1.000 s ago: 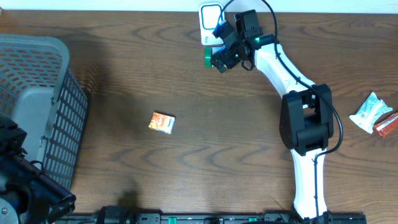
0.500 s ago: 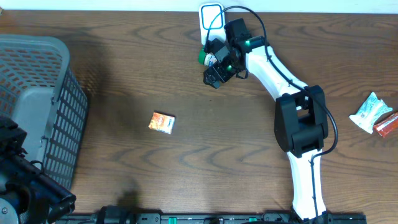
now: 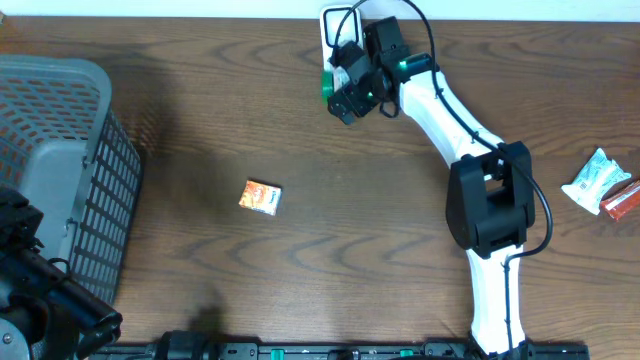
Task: Scan the item barcode
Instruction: 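Rotate the jar under the scanner to show its label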
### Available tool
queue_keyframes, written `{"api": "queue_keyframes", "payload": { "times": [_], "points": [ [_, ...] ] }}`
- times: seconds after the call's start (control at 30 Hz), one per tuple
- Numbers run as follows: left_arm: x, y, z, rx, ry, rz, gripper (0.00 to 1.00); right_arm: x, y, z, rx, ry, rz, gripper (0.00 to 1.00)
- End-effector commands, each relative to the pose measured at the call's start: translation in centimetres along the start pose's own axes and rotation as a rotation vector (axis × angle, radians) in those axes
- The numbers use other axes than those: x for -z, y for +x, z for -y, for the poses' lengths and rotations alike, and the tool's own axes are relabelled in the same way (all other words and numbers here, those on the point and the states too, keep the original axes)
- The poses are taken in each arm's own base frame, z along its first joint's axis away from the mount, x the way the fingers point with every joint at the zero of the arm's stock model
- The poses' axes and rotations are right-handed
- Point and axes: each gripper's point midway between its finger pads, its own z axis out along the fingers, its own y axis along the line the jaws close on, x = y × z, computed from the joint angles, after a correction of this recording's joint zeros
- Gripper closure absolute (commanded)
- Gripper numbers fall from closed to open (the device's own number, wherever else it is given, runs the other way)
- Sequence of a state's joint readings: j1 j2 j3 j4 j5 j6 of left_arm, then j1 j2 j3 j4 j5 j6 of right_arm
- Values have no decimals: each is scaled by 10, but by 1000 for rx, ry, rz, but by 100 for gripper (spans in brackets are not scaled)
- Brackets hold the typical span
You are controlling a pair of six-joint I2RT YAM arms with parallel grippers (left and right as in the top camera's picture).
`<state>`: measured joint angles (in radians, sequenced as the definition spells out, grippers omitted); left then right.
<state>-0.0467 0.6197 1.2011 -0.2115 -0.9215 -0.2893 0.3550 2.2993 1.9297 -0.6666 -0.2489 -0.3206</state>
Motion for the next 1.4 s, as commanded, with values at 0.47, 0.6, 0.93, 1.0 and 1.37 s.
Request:
{"api": "queue_keyframes", "payload": {
  "times": [0.47,0.6,0.93,1.0,1.37],
  "points": [
    [0,-1,0,8,0,2,39,-24,-13,11,-118,75,66,1],
    [0,-1,0,8,-1,2,39,-24,-16,11,-198,74,81,1],
    [0,-1,0,8,-1,2,39,-55,2,7,-181,61,37,1],
    [0,-1,0,8,-1,2,39,-60,6,5,-184,58,28,1],
    [0,-1,0,8,-1,2,39,-60,0,10,-187,82,53,7]
  ]
}}
